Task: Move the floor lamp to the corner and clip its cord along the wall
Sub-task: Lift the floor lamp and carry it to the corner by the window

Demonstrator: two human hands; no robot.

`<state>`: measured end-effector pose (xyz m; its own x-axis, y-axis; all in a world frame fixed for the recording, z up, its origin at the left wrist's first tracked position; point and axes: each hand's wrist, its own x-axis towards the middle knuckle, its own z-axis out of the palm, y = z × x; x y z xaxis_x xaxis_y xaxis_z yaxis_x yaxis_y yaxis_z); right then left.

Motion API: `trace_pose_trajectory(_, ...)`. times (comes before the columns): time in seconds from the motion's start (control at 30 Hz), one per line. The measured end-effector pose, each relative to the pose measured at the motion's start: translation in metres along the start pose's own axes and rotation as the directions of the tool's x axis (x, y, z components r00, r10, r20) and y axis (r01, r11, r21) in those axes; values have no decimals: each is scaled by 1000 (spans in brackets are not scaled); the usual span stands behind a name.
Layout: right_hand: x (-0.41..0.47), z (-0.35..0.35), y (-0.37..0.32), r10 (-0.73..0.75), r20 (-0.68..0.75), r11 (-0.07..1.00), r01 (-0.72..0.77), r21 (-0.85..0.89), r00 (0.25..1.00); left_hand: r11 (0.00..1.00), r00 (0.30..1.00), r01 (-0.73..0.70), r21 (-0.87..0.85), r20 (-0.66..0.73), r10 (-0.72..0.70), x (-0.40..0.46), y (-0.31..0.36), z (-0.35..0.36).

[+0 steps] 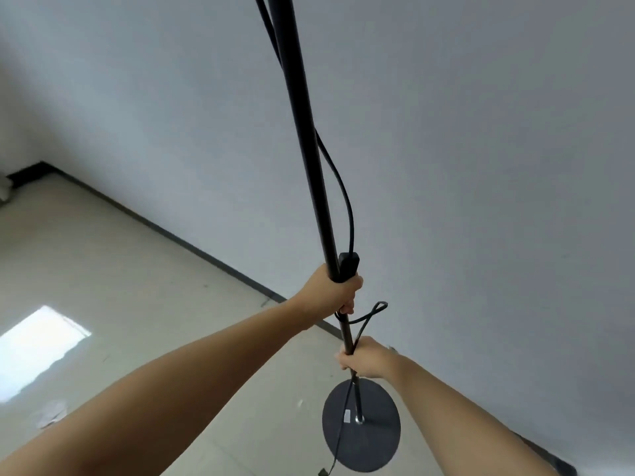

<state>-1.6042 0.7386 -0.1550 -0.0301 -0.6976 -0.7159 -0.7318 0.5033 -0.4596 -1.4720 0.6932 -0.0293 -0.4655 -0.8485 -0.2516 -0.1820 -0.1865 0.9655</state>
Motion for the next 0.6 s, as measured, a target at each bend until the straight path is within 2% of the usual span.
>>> trace_pose_trajectory(0.13,37,52,-126,-103,104,989,112,-93,989,999,986,14,-30,-164,-18,-34,-11,-132)
trace_pose_trajectory(0.27,72,90,-246,-212,197,955,246,-166,957,1000,944,2,-14,-329,-6,-56,-10,-248)
trace_pose_trajectory(0.47,134,137,-413,-318,345,862,421,-283,883,999,848,40,35,-529,-16,-63,-9,-404)
trace_pose_trajectory(0.6,183,159,-531,-367,427,779,524,-343,826,999,755,23,47,-655,14,-53,-4,-513)
